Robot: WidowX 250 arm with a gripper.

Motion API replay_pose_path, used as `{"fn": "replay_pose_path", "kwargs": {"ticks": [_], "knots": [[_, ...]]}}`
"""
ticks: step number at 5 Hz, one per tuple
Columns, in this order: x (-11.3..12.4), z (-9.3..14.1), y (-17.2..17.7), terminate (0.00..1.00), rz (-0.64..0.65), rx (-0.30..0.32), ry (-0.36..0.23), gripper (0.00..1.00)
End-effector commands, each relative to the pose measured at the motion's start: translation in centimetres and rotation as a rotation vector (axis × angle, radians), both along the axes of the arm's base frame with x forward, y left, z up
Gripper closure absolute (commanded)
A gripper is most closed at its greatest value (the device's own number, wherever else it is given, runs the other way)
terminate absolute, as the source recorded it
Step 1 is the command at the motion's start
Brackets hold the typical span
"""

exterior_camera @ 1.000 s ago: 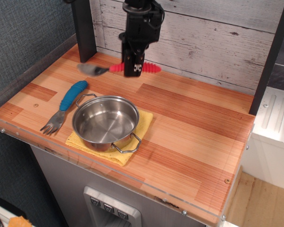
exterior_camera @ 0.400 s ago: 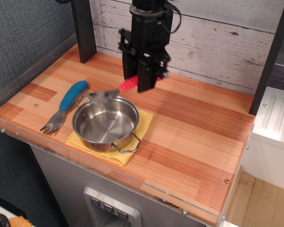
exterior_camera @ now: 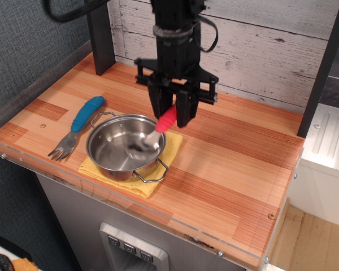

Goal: Place the red spoon to the right of the silver pot.

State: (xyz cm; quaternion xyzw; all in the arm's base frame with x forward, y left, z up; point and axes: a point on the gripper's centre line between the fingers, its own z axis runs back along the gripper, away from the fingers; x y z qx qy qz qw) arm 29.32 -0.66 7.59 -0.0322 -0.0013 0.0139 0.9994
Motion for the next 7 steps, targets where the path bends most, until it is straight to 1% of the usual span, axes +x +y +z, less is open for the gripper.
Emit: {"fn": "replay_pose_path", "kwargs": {"ticks": [1, 3, 4, 5, 6, 7], "knots": [[2.8, 0.8, -3.2, 0.00, -0.011, -0.007, -0.068, 1.00], [3.1, -0.6, -4.8, 0.00, 0.037, -0.034, -0.059, 1.00], [2.9, -1.4, -5.0, 0.00, 0.051, -0.013, -0.085, 1.00], [2.9, -2.6, -5.4, 0.00, 0.050, 0.023, -0.086, 1.00], [2.8, -3.8, -5.5, 0.00, 0.047, 0.036, -0.083, 1.00], [2.8, -4.1, -5.3, 0.00, 0.071, 0.046, -0.088, 1.00]]}}
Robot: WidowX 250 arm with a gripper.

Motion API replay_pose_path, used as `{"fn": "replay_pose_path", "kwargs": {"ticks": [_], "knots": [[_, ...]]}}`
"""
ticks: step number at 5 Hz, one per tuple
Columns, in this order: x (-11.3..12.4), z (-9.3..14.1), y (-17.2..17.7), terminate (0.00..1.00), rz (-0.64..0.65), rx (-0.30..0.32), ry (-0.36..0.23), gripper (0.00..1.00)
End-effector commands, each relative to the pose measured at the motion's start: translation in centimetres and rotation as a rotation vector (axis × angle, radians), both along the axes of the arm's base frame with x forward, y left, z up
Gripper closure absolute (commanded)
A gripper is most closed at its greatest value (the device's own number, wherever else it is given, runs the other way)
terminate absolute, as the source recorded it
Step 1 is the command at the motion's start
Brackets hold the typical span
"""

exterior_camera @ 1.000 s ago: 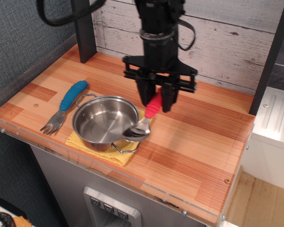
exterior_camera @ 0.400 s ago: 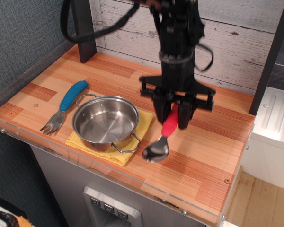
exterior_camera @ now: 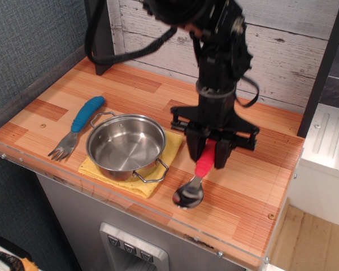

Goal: Place the red spoon to the right of the silver pot.

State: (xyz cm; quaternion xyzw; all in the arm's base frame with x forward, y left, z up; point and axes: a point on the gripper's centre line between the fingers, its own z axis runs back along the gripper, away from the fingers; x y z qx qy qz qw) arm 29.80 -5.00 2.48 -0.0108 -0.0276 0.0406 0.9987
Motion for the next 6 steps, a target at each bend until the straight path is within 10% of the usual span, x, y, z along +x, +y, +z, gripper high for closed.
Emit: {"fn": "replay_pose_path", "kwargs": {"ticks": [1, 3, 4, 6], "knots": [[2.3, -0.1, -1.0, 0.00, 0.021, 0.033, -0.032, 1.00], [2.4, -0.1, -0.7, 0.00, -0.005, 0.024, -0.048, 1.00], [2.5, 0.0, -0.6, 0.00, -0.026, 0.017, -0.056, 0.00], [2.5, 2.6, -0.1, 0.00, -0.040, 0.004, -0.125, 0.00]]}}
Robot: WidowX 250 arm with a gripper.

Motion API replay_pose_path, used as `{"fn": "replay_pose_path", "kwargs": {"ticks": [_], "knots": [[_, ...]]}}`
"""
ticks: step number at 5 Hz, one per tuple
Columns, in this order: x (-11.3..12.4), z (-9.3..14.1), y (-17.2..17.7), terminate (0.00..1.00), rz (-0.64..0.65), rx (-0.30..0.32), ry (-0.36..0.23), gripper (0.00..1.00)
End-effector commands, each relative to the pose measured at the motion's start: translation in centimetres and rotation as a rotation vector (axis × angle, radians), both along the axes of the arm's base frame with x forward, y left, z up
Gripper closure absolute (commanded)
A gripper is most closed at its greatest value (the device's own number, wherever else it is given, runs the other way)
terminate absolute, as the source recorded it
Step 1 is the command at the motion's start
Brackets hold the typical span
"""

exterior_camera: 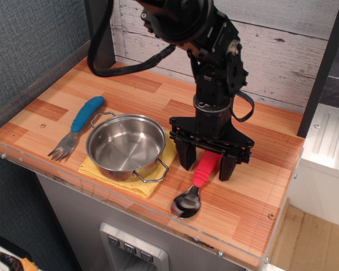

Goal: Place the red spoon to the right of the silver pot.

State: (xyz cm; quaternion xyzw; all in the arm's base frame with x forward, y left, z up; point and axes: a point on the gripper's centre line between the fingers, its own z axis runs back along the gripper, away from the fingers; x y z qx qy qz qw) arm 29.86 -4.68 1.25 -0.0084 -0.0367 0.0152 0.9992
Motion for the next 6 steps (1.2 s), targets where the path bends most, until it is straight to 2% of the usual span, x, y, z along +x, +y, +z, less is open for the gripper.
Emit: {"fn": "replay_pose_path", "kwargs": {"ticks": [1, 2, 3, 4, 5, 6], "knots": [[2.7, 5.6, -0.2, 0.00, 0.017, -0.011, -0.150, 0.00], [3.1, 7.3, 0.1, 0.00, 0.025, -0.004, -0.166, 0.00], [3.3, 8.8, 1.5, 0.00, -0.019, 0.035, -0.145, 0.00], [3.3, 10.0, 2.8, 0.00, -0.138, 0.074, -0.080, 0.00], [2.2, 11.1, 4.5, 0.00, -0.185, 0.111, -0.065, 0.00], [0.9, 12.1, 6.5, 1.00, -0.186, 0.122, -0.074, 0.00]]}}
